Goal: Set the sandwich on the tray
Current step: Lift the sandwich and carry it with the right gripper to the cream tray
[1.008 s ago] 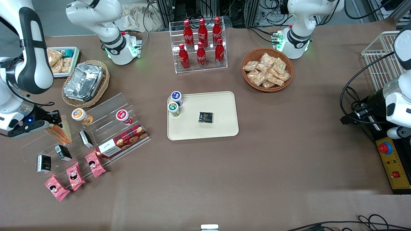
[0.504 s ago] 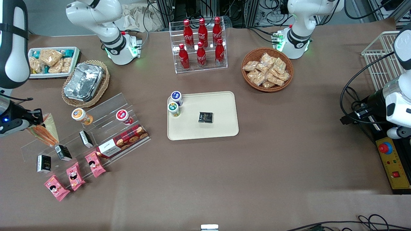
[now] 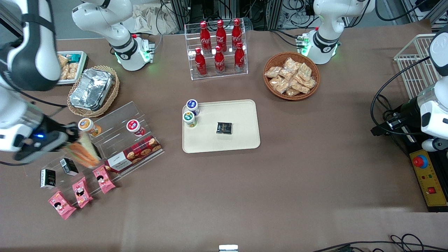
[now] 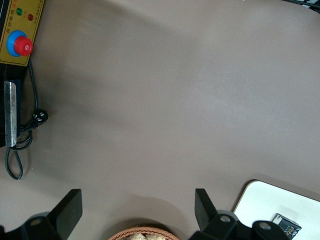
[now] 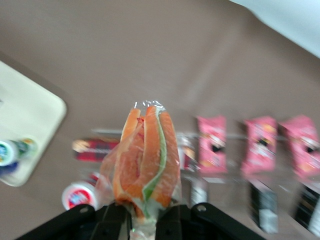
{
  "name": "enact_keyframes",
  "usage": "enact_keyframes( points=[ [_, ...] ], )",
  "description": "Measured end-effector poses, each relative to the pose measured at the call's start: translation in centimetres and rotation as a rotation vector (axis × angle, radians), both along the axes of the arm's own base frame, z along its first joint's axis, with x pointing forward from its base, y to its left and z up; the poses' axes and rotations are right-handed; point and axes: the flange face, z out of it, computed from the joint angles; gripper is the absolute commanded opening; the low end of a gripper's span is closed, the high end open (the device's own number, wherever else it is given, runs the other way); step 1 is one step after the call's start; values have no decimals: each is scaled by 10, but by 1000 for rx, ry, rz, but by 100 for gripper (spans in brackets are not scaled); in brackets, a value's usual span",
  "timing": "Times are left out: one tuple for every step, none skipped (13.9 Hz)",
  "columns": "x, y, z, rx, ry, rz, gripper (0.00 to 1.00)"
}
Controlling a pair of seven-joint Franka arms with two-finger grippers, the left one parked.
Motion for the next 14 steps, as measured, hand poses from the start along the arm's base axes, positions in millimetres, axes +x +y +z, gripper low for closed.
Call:
enact_keyframes(
  points=[
    [5, 27, -6, 11, 6, 26, 0],
    [10, 55, -11, 9, 10, 50, 0],
    [13, 84, -18, 1, 16, 67, 0],
    [15, 113, -26, -10, 25, 77, 0],
    [15, 141, -35, -21, 30, 88, 0],
    [14, 168, -44, -32, 31, 109, 0],
    [12, 195, -54, -43, 26, 139, 0],
    [8, 224, -64, -52, 9, 174, 0],
    [3, 252, -74, -58, -16, 209, 0],
    [-4, 280, -85, -63, -39, 243, 0],
    [-10, 304, -98, -70, -59, 274, 0],
    [-16, 325, -111, -77, -78, 298, 0],
    [-20, 340, -124, -83, -96, 317, 0],
    [-23, 352, -138, -91, -110, 333, 0]
  ],
)
